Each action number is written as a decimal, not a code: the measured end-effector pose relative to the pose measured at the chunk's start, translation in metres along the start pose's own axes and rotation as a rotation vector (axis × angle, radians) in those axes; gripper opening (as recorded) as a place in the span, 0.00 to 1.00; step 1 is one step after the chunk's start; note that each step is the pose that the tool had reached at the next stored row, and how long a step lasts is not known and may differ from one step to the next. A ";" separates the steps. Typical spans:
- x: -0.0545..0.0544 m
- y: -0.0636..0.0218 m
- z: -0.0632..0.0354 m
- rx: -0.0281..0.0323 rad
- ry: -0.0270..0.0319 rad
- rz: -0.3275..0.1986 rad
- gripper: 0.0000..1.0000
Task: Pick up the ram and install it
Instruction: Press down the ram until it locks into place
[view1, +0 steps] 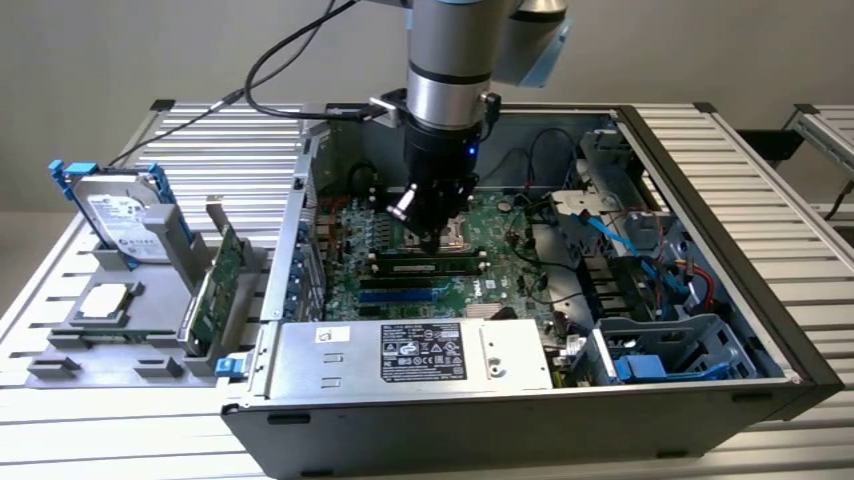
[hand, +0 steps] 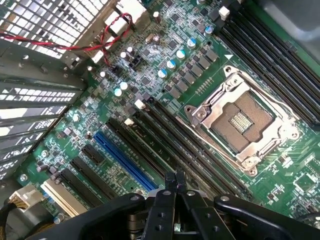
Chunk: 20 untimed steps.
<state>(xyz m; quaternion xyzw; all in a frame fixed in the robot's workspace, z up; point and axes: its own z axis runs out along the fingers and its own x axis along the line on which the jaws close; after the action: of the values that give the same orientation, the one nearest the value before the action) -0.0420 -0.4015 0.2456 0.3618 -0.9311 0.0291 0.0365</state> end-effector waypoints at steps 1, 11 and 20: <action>0.000 0.0001 0.0000 0.0072 -0.0050 0.007 0.11; 0.000 0.0003 0.0001 0.0318 -0.0250 0.113 0.11; 0.000 0.0003 0.0004 0.0271 -0.0218 0.234 0.11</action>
<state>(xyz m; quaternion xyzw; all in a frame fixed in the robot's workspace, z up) -0.0420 -0.4012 0.2451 0.2514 -0.9668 0.0418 0.0179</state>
